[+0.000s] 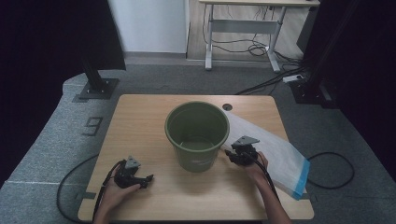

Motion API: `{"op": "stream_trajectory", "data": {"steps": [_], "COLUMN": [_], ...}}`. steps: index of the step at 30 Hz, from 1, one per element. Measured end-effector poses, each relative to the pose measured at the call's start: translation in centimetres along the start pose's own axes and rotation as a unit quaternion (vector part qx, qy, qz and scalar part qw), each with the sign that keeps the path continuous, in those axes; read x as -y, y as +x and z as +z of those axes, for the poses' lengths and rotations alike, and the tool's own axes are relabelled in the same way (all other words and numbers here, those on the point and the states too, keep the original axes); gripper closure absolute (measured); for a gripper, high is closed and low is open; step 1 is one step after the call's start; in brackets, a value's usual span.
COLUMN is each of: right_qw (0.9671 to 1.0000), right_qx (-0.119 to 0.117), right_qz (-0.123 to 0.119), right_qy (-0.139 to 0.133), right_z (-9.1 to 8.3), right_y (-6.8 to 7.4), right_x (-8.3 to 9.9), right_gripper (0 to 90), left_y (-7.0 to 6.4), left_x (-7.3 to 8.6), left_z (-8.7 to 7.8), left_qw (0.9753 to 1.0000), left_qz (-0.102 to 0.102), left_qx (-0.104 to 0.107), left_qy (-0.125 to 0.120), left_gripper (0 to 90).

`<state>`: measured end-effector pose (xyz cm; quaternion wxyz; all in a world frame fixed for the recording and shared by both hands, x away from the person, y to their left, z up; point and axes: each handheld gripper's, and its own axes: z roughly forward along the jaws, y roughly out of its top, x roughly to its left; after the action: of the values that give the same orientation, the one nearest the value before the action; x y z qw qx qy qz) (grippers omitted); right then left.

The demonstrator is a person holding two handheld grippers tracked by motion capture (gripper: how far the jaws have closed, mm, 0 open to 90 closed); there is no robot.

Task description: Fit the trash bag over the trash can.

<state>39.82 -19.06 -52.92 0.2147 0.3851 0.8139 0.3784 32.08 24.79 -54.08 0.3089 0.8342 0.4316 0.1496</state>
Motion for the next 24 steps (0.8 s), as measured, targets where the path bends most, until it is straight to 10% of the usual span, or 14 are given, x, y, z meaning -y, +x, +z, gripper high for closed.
{"op": "stream_trajectory", "data": {"steps": [15, 24], "right_qw": [0.9994, 0.9990], "right_qx": [0.003, -0.004], "right_qz": [0.009, 0.013], "right_qy": [0.034, 0.042], "right_z": [2.1, -0.2], "right_y": [-0.1, 0.0], "right_x": [0.5, 2.2], "right_gripper": [80.1, 88.8], "left_y": [0.0, 0.2], "left_x": [0.0, 0.1], "left_z": [0.0, -0.1], "left_qw": [1.0000, 1.0000], "left_qz": [0.000, 0.002], "left_qx": [0.000, 0.002], "left_qy": [0.000, 0.001], "left_gripper": [18.1, 18.1]}}
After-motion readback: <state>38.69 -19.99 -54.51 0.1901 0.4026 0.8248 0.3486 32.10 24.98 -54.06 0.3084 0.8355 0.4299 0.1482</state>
